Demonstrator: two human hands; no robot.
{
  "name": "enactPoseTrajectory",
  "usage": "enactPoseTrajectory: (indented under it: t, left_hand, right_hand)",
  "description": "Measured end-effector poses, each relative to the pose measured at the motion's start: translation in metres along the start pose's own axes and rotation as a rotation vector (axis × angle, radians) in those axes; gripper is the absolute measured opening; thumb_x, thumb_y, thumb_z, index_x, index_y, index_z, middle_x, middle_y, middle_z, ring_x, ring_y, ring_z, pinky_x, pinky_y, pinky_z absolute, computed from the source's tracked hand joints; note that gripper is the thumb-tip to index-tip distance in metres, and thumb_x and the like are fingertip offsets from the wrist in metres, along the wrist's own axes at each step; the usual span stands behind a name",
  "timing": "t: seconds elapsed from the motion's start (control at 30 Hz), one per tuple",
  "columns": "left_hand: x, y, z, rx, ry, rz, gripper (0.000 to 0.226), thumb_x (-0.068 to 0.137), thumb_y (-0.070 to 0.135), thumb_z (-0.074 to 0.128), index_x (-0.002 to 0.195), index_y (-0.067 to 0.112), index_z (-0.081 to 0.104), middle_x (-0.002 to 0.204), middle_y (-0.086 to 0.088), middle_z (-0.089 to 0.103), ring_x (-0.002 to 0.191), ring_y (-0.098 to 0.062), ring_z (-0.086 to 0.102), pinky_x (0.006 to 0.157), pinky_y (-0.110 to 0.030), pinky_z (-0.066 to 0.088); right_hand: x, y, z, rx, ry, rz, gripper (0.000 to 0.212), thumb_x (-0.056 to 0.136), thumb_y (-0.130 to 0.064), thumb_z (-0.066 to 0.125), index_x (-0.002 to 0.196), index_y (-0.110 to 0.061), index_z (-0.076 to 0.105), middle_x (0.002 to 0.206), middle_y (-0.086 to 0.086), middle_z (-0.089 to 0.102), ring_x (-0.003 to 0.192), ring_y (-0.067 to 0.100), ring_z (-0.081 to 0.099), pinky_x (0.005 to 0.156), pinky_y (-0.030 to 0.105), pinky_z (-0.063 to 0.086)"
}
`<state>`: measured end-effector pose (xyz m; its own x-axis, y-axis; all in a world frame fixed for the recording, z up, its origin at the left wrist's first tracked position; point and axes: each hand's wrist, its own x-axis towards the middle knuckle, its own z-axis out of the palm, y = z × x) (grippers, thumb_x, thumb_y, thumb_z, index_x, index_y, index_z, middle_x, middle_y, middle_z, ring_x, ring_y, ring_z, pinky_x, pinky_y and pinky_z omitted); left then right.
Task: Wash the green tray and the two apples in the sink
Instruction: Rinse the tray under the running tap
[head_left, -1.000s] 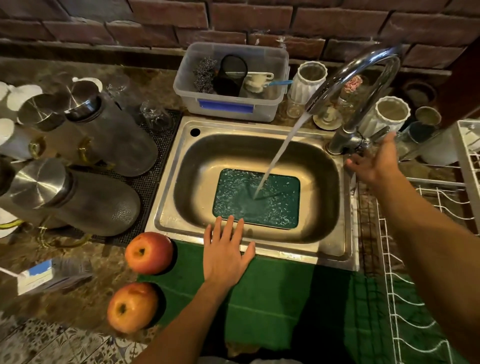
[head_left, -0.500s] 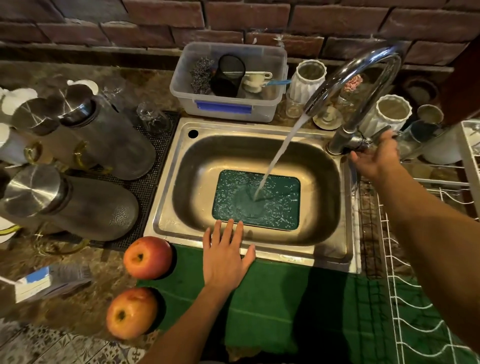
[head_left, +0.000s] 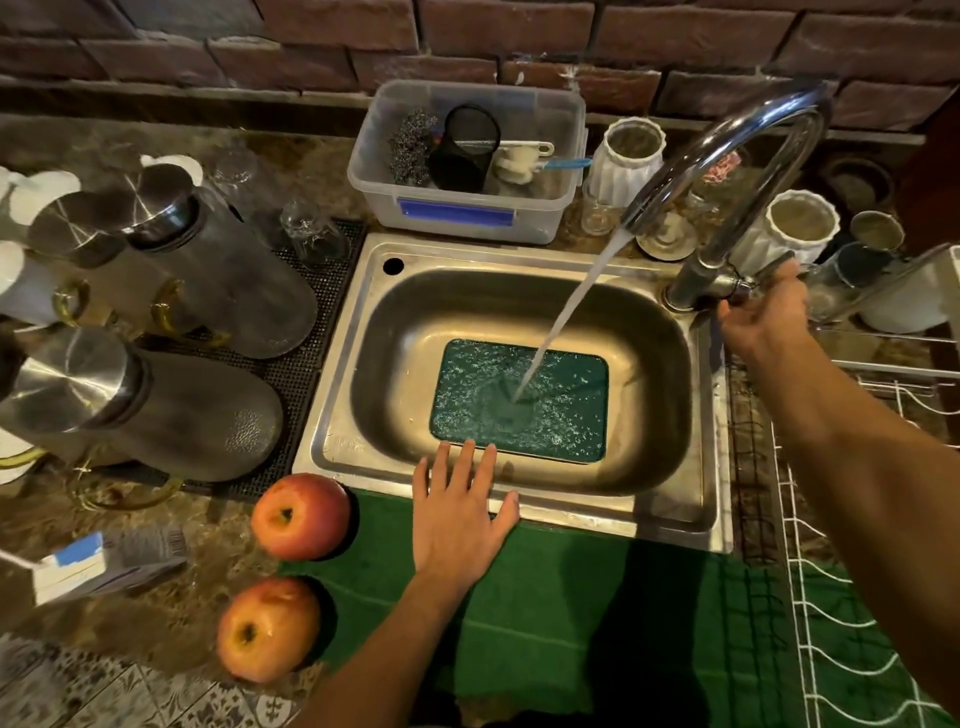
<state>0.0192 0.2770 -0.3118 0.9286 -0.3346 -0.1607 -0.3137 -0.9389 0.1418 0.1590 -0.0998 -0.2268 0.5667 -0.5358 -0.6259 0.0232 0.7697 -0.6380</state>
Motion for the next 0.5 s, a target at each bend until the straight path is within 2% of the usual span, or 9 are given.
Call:
enactPoseTrajectory:
  t: [0.1,0.2,0.3,0.37,0.43,0.5]
  left_hand:
    - [0.000,0.000,0.001,-0.013,0.004,0.001,0.063,0.093,0.061,0.041,0.145,0.027,0.050,0.147,-0.005,0.055,0.140,-0.034,0.042,0.112,-0.056,0.031]
    - [0.000,0.000,0.001,-0.021,-0.010,-0.003,0.063,0.093,0.062,0.040,0.145,0.027,0.050,0.148,-0.004,0.054,0.140,-0.034,0.041,0.112,-0.056,0.031]
    - [0.000,0.000,0.000,-0.017,-0.016,-0.006,0.064,0.094,0.062,0.040,0.146,0.027,0.049,0.149,-0.004,0.053,0.141,-0.034,0.041,0.112,-0.056,0.032]
    - [0.000,0.000,-0.002,-0.013,-0.015,-0.007,0.065,0.094,0.061,0.040,0.147,0.026,0.048,0.149,-0.005,0.053,0.141,-0.033,0.042,0.112,-0.055,0.033]
    - [0.000,0.001,-0.002,-0.025,-0.014,-0.033,0.066,0.094,0.061,0.039,0.149,0.025,0.047,0.150,-0.005,0.052,0.141,-0.032,0.043,0.112,-0.053,0.034]
    - [0.004,0.003,-0.006,-0.060,-0.008,-0.086,0.066,0.095,0.059,0.036,0.151,0.023,0.043,0.151,-0.007,0.051,0.143,-0.031,0.042,0.113,-0.051,0.035]
  right_hand:
    - [-0.001,0.001,0.009,-0.063,0.130,-0.099,0.044,0.102,-0.034,0.051,0.139,-0.012,0.049,0.133,0.009,0.064,0.112,0.023,0.068,0.091,0.040,0.059]
    - [0.002,0.004,0.011,-0.215,0.263,-0.191,0.048,0.099,-0.038,0.053,0.139,-0.012,0.048,0.137,0.008,0.059,0.114,0.020,0.065,0.095,0.041,0.057]
    - [0.000,0.005,0.009,-0.262,0.228,-0.168,0.048,0.101,-0.040,0.049,0.140,-0.012,0.048,0.137,0.009,0.060,0.114,0.021,0.065,0.098,0.041,0.056]
    - [-0.007,0.011,0.008,-0.446,0.186,-0.220,0.047,0.102,-0.034,0.047,0.144,-0.013,0.045,0.141,0.011,0.057,0.122,0.024,0.060,0.106,0.042,0.050]
    - [-0.015,0.027,0.006,-0.767,0.260,-0.346,0.047,0.100,-0.022,0.050,0.145,-0.010,0.044,0.143,0.012,0.055,0.121,0.021,0.054,0.109,0.038,0.043]
    - [-0.027,0.056,-0.003,-0.856,0.262,-0.402,0.042,0.095,-0.012,0.050,0.137,-0.009,0.051,0.129,0.010,0.061,0.108,0.017,0.053,0.099,0.035,0.046]
